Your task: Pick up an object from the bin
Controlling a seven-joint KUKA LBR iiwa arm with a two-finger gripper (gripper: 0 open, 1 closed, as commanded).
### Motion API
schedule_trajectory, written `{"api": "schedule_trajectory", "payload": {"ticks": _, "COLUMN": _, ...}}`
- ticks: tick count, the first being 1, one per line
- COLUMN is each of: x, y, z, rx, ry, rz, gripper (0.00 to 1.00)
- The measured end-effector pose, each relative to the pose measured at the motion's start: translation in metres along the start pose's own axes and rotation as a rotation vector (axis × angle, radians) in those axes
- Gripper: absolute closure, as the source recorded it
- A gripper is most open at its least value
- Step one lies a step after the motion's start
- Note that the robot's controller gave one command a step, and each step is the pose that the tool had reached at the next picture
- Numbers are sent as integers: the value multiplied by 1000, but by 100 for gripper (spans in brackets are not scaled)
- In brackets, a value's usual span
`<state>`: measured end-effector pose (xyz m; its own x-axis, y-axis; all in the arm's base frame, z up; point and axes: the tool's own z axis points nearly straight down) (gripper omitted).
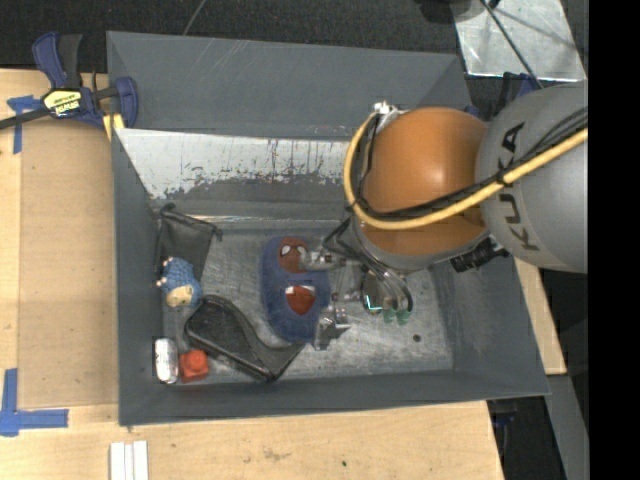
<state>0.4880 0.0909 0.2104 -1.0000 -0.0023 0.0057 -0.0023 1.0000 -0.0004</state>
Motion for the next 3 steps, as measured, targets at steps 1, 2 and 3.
{"api": "schedule_trajectory", "payload": {"ticks": 1, "x": -71, "y": -29, "z": 123, "rx": -5, "ry": -10, "rz": 58, "gripper": 0}}
{"api": "schedule_trajectory", "payload": {"ticks": 2, "x": -73, "y": -29, "z": 122, "rx": -7, "ry": -14, "rz": 60, "gripper": 100}}
{"api": "schedule_trajectory", "payload": {"ticks": 3, "x": -81, "y": -32, "z": -27, "rx": -2, "ry": -18, "rz": 71, "gripper": 100}}
